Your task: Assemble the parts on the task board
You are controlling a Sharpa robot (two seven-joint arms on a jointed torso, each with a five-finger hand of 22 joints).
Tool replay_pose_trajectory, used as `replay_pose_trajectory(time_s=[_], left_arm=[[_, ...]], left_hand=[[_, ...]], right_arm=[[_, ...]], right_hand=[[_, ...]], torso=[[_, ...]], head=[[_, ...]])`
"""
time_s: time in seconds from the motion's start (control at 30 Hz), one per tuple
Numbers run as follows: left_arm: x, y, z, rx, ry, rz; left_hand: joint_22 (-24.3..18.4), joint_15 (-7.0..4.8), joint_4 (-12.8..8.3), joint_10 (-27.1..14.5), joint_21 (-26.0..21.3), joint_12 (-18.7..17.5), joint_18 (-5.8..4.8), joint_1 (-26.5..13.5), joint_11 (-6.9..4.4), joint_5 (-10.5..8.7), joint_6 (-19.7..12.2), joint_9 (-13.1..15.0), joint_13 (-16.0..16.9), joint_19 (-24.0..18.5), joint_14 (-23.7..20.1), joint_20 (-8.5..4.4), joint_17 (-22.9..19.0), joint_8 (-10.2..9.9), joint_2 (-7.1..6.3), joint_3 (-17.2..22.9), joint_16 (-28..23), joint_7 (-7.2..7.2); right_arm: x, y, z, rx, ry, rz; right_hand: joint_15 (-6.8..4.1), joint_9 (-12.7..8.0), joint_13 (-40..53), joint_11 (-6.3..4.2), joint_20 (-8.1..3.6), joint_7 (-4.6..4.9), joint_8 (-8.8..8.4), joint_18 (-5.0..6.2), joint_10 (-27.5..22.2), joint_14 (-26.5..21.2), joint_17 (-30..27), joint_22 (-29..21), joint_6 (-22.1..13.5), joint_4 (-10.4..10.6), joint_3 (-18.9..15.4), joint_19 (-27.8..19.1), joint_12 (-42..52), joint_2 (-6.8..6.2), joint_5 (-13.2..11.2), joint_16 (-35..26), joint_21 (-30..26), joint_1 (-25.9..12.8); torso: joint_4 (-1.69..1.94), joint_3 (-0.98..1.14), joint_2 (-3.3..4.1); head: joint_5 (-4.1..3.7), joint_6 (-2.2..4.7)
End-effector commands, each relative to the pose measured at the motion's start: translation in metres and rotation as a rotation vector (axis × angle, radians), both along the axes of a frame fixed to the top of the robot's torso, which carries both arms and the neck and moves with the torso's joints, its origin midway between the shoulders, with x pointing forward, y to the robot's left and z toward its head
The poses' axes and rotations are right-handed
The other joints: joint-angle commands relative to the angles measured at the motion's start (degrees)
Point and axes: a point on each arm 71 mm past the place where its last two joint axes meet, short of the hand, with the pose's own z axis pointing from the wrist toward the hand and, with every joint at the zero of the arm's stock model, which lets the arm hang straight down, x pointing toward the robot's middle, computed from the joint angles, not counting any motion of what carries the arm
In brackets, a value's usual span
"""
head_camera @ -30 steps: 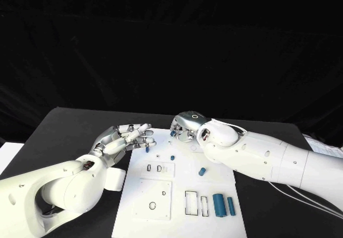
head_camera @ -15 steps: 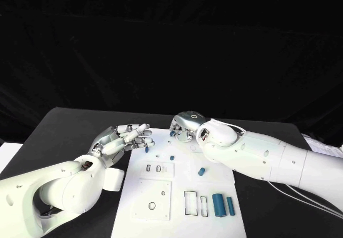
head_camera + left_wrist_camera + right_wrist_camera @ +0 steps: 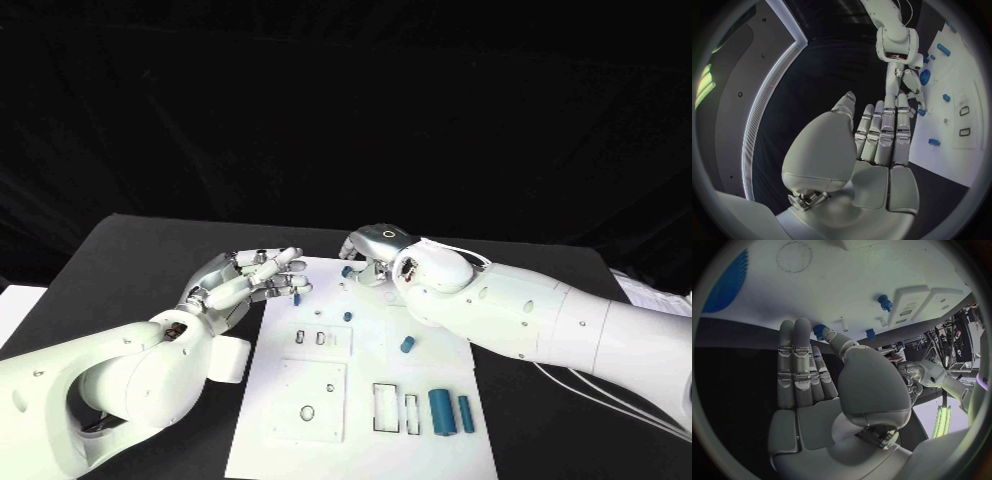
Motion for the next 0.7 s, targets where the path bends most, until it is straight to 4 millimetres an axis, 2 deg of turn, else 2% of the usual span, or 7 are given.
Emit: replay_pose_trajectory(time_s=[0.03, 0.3, 0.43, 0.53, 0.6, 0.63, 0.7], left_arm=[[0.0, -0.002, 0.002, -0.012, -0.006, -0.02], [0.0, 0.0, 0.002, -0.012, -0.006, -0.019], [0.0, 0.002, 0.002, -0.01, -0.005, -0.016], [0.001, 0.004, 0.002, -0.009, -0.006, -0.014], [0.001, 0.004, 0.002, -0.009, -0.005, -0.011], [0.002, 0.005, 0.002, -0.01, -0.003, -0.008], [0.003, 0.005, 0.001, -0.011, -0.002, -0.006]], left_hand=[[-0.1, 0.18, -0.36, 0.08, -0.22, -0.28, 0.69, -0.14, 0.43, -0.25, 0.0, -0.05, -0.04, 0.22, 0.06, 0.07, 0.06, -0.24, 0.03, 0.0, -0.37, 0.36], [-0.13, 0.19, -0.39, 0.08, -0.25, -0.32, 0.69, -0.15, 0.43, -0.25, 0.0, -0.05, -0.04, 0.23, 0.07, 0.07, 0.09, -0.28, 0.04, -0.01, -0.41, 0.36], [-0.13, 0.19, -0.39, 0.08, -0.25, -0.32, 0.69, -0.15, 0.43, -0.25, 0.0, -0.05, -0.04, 0.23, 0.07, 0.07, 0.09, -0.28, 0.04, -0.01, -0.41, 0.36], [-0.14, 0.19, -0.42, 0.08, -0.28, -0.35, 0.69, -0.15, 0.43, -0.25, 0.01, -0.05, -0.04, 0.24, 0.07, 0.08, 0.1, -0.3, 0.04, -0.01, -0.44, 0.35], [-0.14, 0.19, -0.42, 0.08, -0.28, -0.35, 0.69, -0.15, 0.43, -0.25, 0.01, -0.05, -0.04, 0.24, 0.07, 0.08, 0.1, -0.3, 0.04, -0.01, -0.44, 0.35], [-0.14, 0.19, -0.42, 0.08, -0.28, -0.35, 0.69, -0.15, 0.43, -0.25, 0.01, -0.05, -0.04, 0.24, 0.07, 0.08, 0.1, -0.3, 0.04, -0.01, -0.44, 0.35], [-0.14, 0.19, -0.42, 0.08, -0.28, -0.35, 0.69, -0.15, 0.43, -0.25, 0.01, -0.05, -0.04, 0.24, 0.07, 0.08, 0.1, -0.3, 0.04, -0.01, -0.44, 0.35]], right_arm=[[-0.002, -0.001, 0.001, 0.0, -0.005, 0.001], [-0.012, -0.034, 0.016, 0.087, -0.035, -0.046], [-0.017, -0.065, 0.024, 0.144, 0.029, -0.124], [-0.023, -0.091, 0.028, 0.185, 0.113, -0.19], [-0.026, -0.104, 0.028, 0.197, 0.163, -0.224], [-0.027, -0.112, 0.028, 0.198, 0.193, -0.247], [-0.028, -0.12, 0.027, 0.196, 0.218, -0.27]], right_hand=[[0.38, 0.1, 0.11, 0.04, 0.48, 0.14, -0.01, 0.79, -0.41, 0.24, 0.15, -0.07, -0.38, 0.26, -0.51, 0.15, 0.15, 0.05, -0.09, 0.36, 0.26, 0.55], [-0.74, 0.45, 1.13, -1.39, -0.13, -0.2, 0.7, 0.91, 9.39, 2.59, 2.51, 0.77, 2.58, 2.76, -0.49, 2.51, 3.94, 0.02, 0.89, 4.65, 2.45, 0.89], [-2.45, 0.24, 3.68, -3.65, -1.26, -1.55, 0.22, 0.91, 19.85, 3.34, 16.48, 2.01, 1.89, 4.4, -2.16, 4.67, 8.67, -2.67, 1.45, 20.99, 4.86, -0.8], [-3.43, 0.25, 7.78, -4.96, -2.38, -2.62, 0.27, -0.75, 25.94, 3.77, 31.45, 13.36, 0.63, 6.01, -6.62, 8.96, 13.4, -4.88, 4.53, 37.03, 13.76, -1.55], [-3.78, 0.29, 19.12, -4.78, -2.77, -3.13, 0.4, -2.09, 27.31, 4.3, 41.48, 22.47, -0.88, 7.64, -12.39, 11.43, 24.89, -4.45, 6.32, 46.96, 20.63, -0.89], [-3.62, 0.52, 34.63, -4.86, -2.59, -2.42, 0.96, -2.94, 25.4, 4.29, 47.81, 28.68, -1.76, 9.64, -19.19, 12.34, 38.62, -3.54, 7.59, 52.68, 25.44, 1.56], [-2.92, 0.45, 44.36, -4.88, -2.0, -2.3, 1.06, -3.48, 24.73, 4.31, 51.31, 32.35, -2.8, 12.96, -23.06, 12.2, 47.38, -2.56, 8.31, 55.6, 28.26, 3.18]], torso=[[-0.09, 0.03, -0.01], [-0.32, 0.02, -0.04], [-0.7, 0.03, -0.11], [-1.18, 0.09, -0.16], [-1.44, 0.1, -0.18], [-1.81, 0.18, -0.17], [-2.06, 0.28, -0.12]], head=[[0.04, 0.0], [-0.35, 0.38], [-0.66, 0.58], [-0.78, 0.79], [-0.8, 0.85], [-0.67, 0.9], [-0.59, 0.98]])
